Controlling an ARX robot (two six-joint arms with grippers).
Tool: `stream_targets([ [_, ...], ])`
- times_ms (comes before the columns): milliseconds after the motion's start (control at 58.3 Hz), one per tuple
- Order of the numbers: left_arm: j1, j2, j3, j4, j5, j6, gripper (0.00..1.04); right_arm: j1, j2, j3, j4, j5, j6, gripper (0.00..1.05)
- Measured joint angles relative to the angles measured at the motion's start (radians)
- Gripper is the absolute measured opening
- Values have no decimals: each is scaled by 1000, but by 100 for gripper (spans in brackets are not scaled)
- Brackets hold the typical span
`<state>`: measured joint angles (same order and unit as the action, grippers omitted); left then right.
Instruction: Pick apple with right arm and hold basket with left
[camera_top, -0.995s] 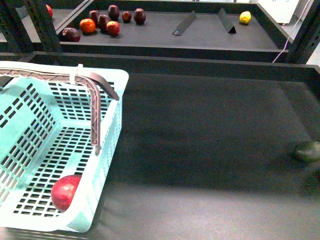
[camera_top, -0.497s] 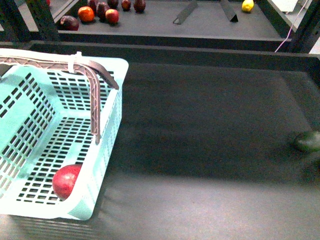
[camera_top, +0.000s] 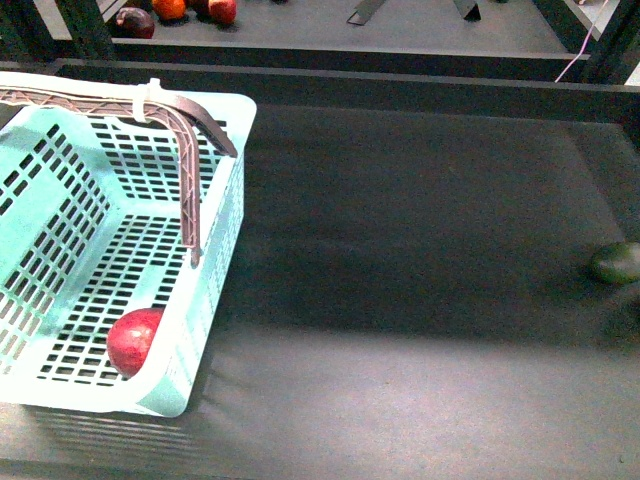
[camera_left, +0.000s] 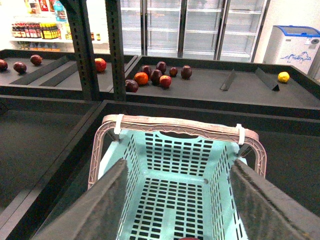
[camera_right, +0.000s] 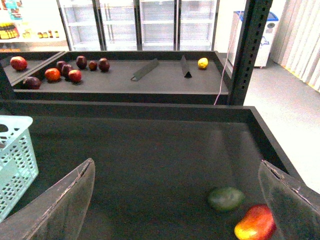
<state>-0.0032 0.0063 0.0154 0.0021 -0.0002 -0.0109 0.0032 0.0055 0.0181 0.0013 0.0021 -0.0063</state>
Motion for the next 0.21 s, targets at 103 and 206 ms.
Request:
stream_targets([
  [103,0,0,0,0,0,0,85,0,0,0,0,0,0,96],
  [206,0,0,0,0,0,2,99,0,0,0,0,0,0,96],
])
